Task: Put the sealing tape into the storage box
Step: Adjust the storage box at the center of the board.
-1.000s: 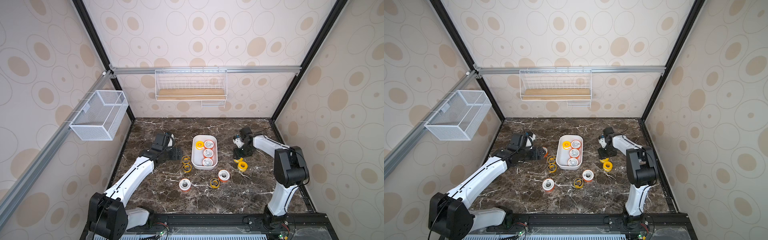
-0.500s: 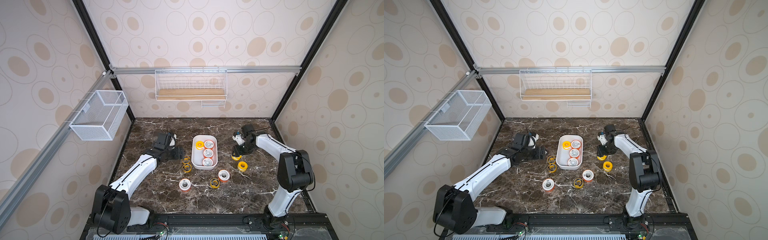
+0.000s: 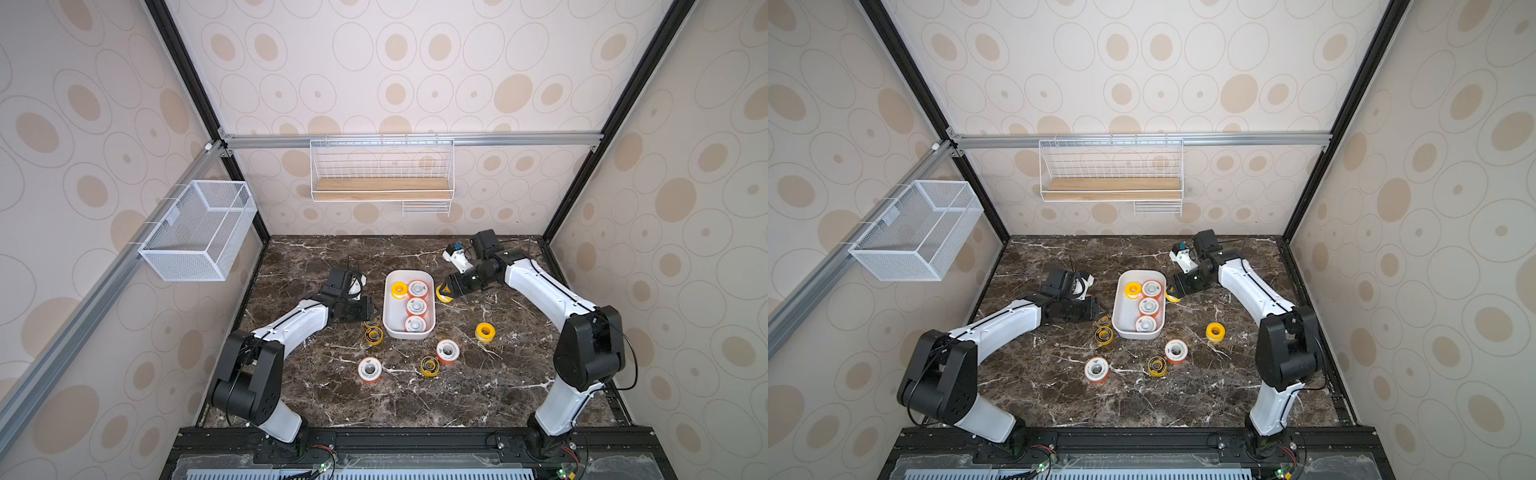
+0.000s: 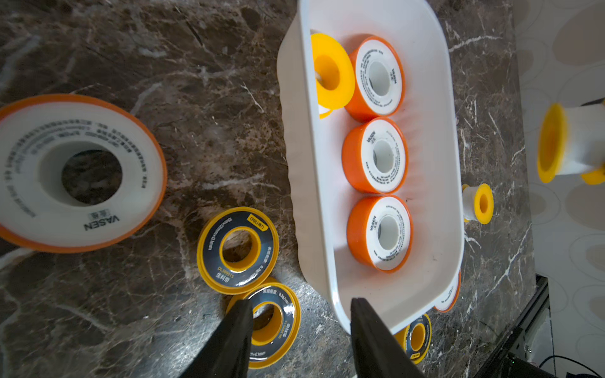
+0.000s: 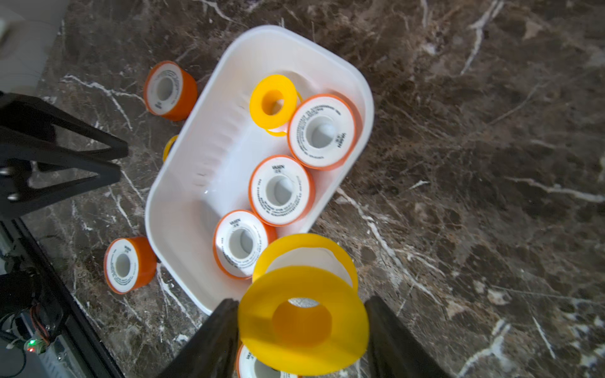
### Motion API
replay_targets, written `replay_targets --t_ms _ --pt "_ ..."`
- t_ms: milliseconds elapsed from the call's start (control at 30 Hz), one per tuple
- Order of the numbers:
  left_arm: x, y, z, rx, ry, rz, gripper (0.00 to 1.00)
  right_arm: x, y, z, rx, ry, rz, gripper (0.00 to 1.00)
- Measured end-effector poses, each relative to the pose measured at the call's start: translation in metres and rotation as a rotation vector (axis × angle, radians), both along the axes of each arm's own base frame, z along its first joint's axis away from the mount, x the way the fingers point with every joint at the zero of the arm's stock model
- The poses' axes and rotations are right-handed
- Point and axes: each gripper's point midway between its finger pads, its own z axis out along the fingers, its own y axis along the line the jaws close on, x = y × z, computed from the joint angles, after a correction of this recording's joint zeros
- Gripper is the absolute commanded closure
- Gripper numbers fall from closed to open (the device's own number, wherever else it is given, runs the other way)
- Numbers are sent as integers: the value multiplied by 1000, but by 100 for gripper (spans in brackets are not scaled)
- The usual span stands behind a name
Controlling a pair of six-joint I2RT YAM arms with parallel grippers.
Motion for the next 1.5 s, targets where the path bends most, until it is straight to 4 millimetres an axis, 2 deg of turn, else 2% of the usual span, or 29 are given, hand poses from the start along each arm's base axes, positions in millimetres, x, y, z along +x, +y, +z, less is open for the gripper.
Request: replay_targets --t_ms 100,200,333,533,700,1000,1333,1500 --pt "2 -5 -5 -22 12 -9 54 1 21 11 27 -22 45 37" --pt "3 -12 -9 -49 22 -22 57 0 39 10 36 -21 82 37" --pt "3 -19 -10 -78 25 -39 63 -2 56 -3 27 5 115 37" --pt "3 -28 -13 -108 36 -56 72 -5 67 -28 -2 59 137 37" --pt "0 -38 -14 -124 44 -74 79 -6 78 -37 -11 74 158 37" --pt "-6 -47 -14 -131 52 -90 78 -11 94 -49 -27 82 190 37" --pt "-5 -44 -19 -108 58 -76 77 -11 110 -68 -65 78 213 37" --pt "-5 -44 -19 -105 58 -75 76 -11 116 -71 -75 56 218 37"
